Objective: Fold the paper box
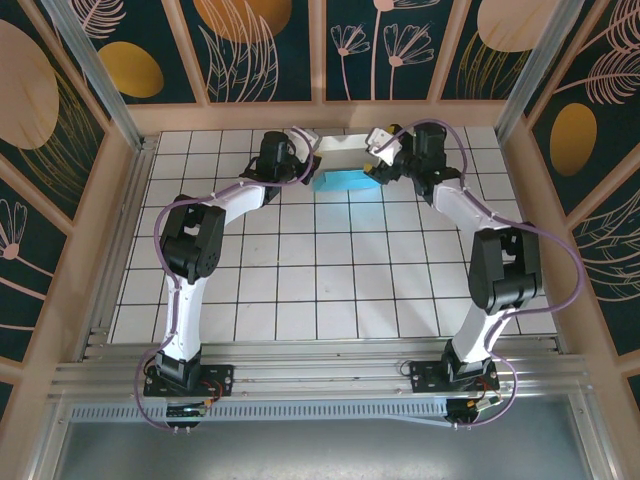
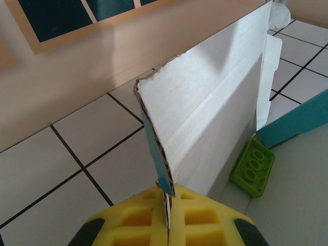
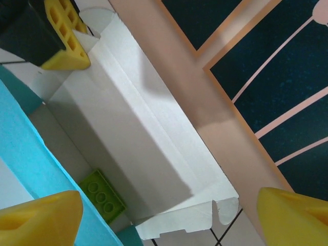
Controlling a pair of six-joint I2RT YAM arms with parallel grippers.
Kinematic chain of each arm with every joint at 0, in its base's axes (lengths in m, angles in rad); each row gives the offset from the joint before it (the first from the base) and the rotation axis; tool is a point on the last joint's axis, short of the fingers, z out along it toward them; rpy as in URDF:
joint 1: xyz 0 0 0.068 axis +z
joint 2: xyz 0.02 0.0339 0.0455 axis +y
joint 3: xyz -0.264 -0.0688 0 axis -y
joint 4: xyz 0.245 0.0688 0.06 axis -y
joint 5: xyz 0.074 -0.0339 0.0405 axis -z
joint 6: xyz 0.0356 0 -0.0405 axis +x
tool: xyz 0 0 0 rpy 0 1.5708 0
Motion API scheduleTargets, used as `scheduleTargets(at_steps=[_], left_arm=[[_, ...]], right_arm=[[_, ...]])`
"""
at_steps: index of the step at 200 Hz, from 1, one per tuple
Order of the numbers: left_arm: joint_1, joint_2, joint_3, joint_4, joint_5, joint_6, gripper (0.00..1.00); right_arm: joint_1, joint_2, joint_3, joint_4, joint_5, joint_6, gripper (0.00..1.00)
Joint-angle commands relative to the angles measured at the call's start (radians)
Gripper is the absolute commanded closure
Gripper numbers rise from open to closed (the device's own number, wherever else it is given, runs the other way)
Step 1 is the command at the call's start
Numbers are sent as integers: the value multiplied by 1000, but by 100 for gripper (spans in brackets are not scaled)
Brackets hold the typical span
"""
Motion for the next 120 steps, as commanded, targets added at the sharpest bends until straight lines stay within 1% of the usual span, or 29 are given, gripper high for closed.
scheduleTargets(at_steps=[1, 38, 82, 120], left_arm=[[-7, -42, -20, 34, 38, 68, 100], [-7, -69, -57, 92, 98, 125, 100], [-7, -114, -111, 163, 176, 202, 100], [-7, -137, -159, 185, 238, 283, 100]], right_arm=[[4, 20, 44, -14, 10, -92, 10], [5, 42, 97, -74, 18, -172, 9], [14, 5, 79, -103, 7, -211, 8], [22, -15, 71, -151, 10, -273, 8]])
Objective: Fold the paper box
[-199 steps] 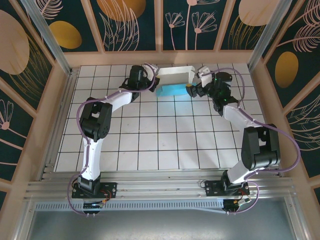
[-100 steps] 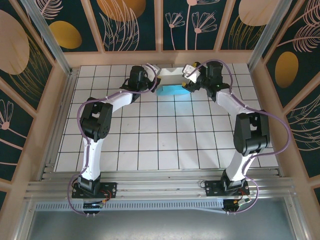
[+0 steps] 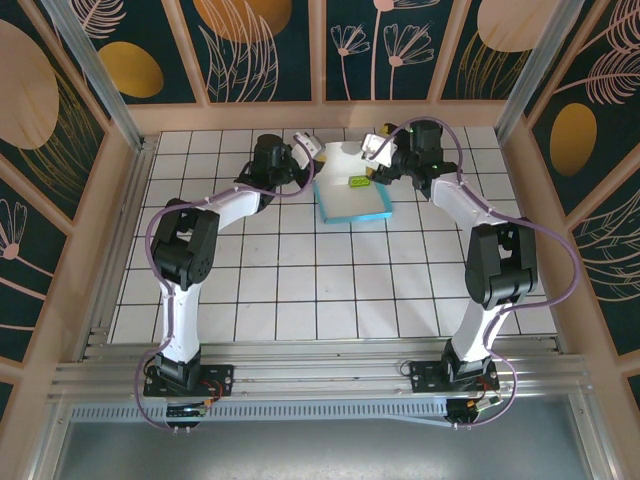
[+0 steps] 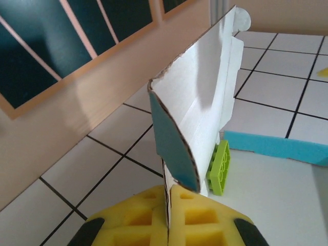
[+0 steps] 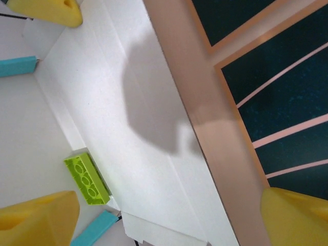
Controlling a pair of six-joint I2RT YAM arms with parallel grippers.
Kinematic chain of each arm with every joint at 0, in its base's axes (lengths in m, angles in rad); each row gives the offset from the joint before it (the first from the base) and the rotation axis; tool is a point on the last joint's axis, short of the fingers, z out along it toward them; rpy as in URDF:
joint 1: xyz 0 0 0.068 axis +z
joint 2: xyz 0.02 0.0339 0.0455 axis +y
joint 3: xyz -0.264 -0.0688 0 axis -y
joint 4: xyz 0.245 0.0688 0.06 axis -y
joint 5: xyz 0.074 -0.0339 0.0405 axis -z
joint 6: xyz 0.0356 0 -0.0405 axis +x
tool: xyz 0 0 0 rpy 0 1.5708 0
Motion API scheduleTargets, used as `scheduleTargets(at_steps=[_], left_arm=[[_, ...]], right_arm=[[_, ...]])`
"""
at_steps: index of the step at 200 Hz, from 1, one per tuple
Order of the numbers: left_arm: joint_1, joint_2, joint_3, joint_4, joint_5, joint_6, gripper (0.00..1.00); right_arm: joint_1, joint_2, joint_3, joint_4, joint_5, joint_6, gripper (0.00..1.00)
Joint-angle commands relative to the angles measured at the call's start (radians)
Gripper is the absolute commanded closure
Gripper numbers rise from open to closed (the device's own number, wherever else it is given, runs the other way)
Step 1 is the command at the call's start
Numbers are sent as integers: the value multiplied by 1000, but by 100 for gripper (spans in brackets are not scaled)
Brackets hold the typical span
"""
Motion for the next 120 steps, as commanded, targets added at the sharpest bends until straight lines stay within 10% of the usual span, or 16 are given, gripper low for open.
scheduleTargets(at_steps=[1, 70, 120], left_arm=[[-7, -45, -33, 65, 77, 92, 100], [-7, -62, -93, 88, 121, 188, 100], [-5, -65, -107, 99, 137, 205, 100]], right_arm=[[15, -47, 8, -51, -2, -63, 8], [22, 10, 97, -101, -28, -136, 14], [26, 130, 266, -254, -23, -200, 37]])
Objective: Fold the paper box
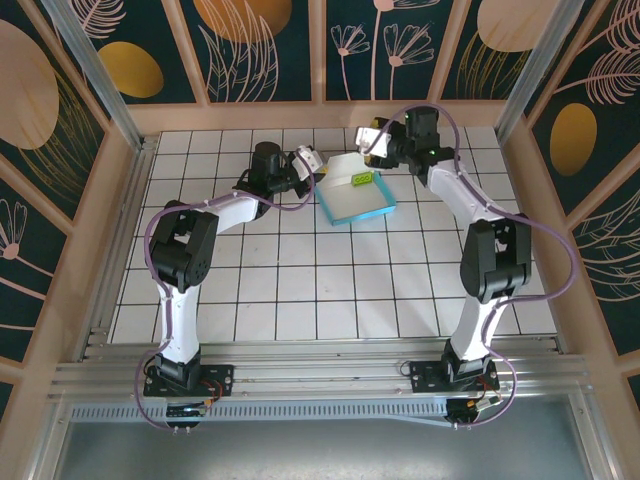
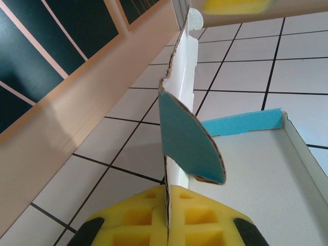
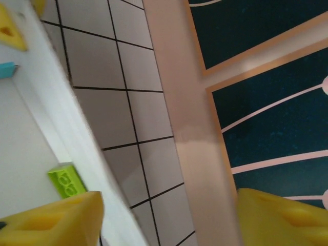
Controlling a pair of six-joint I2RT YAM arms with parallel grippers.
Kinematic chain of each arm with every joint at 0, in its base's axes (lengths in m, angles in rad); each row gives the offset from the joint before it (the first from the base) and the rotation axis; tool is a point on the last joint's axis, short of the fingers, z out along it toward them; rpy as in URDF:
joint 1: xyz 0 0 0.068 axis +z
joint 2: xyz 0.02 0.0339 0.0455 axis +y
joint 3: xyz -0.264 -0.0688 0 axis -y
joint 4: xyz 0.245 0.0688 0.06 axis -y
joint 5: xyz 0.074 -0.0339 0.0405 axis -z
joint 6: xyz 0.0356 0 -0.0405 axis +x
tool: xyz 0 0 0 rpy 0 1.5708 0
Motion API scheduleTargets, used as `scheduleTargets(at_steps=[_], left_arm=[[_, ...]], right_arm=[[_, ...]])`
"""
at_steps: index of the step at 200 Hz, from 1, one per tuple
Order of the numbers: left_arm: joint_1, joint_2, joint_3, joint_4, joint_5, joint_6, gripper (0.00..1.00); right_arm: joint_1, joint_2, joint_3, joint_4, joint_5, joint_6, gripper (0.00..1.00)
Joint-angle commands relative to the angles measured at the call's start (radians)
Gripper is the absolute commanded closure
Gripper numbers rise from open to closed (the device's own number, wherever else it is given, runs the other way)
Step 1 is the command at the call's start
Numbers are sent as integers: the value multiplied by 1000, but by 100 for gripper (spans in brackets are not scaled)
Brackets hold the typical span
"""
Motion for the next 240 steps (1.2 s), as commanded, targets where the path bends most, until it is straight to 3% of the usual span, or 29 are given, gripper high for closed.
scheduleTargets(at_steps=[1, 69, 100, 138, 181, 214, 240], left_arm=[[-6, -43, -18, 35, 46, 47, 100], [-7, -33, -15, 67, 54, 47, 100], [-7, -23, -14, 105, 44, 17, 100], [-7, -13, 15, 71, 25, 53, 100], [-7, -8, 29, 60, 57, 56, 100], [-7, -4, 26, 57, 87, 84, 100], [-7, -2, 38, 33, 97, 101, 100]], right_arm=[[10, 57, 65, -116, -14, -60, 37], [25, 123, 148, -203, -29, -67, 54], [22, 84, 141, -266, -20, -74, 37], [13, -15, 71, -267, -5, -88, 33], [12, -31, 40, -269, -36, -92, 19], [10, 58, 120, -259, -35, -103, 17], [10, 169, 270, -356, -44, -118, 25]])
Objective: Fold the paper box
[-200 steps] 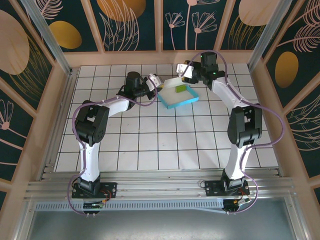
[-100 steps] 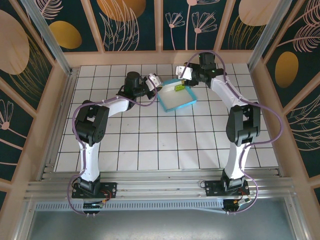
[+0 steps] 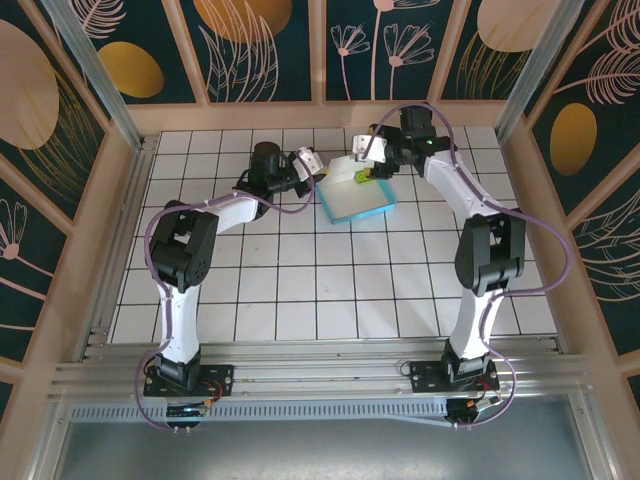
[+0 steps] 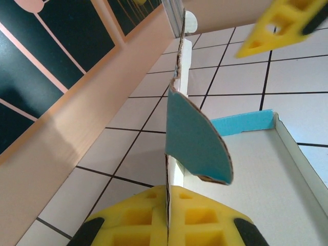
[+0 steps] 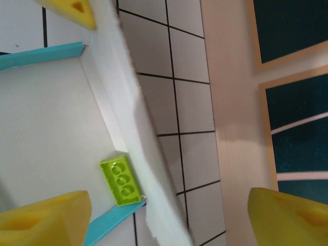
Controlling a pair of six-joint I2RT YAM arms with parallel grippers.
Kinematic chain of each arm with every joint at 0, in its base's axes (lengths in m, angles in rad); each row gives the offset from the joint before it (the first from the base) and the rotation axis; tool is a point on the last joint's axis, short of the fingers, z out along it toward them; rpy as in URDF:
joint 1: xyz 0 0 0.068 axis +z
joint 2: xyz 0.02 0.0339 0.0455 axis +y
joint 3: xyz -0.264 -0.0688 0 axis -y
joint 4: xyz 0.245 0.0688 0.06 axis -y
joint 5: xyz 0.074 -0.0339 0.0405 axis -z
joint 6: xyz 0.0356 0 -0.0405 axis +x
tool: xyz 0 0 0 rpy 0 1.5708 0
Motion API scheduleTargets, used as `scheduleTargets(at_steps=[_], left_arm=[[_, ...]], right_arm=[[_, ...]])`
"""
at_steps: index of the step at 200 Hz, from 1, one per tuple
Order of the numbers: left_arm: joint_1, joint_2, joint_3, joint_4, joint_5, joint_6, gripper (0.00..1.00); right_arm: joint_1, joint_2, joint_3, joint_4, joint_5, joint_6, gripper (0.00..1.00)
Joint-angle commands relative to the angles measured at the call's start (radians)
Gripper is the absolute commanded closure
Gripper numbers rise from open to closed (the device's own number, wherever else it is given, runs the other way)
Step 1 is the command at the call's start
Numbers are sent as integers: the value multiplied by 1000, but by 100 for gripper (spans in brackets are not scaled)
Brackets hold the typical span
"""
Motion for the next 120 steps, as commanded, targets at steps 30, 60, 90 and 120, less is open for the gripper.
scheduleTargets(at_steps=[30, 60, 90, 120], left_arm=[[-7, 8, 49, 1, 69, 91, 100], [-5, 31, 73, 7, 47, 97, 100], [7, 44, 64, 108, 36, -12, 96], [18, 7, 4, 205, -8, -168, 78]], right_arm=[[8, 154, 208, -107, -51, 0, 40], [23, 167, 221, -105, -48, 20, 70], [44, 165, 219, -112, -3, 88, 85], [78, 149, 224, -134, 83, 189, 89]])
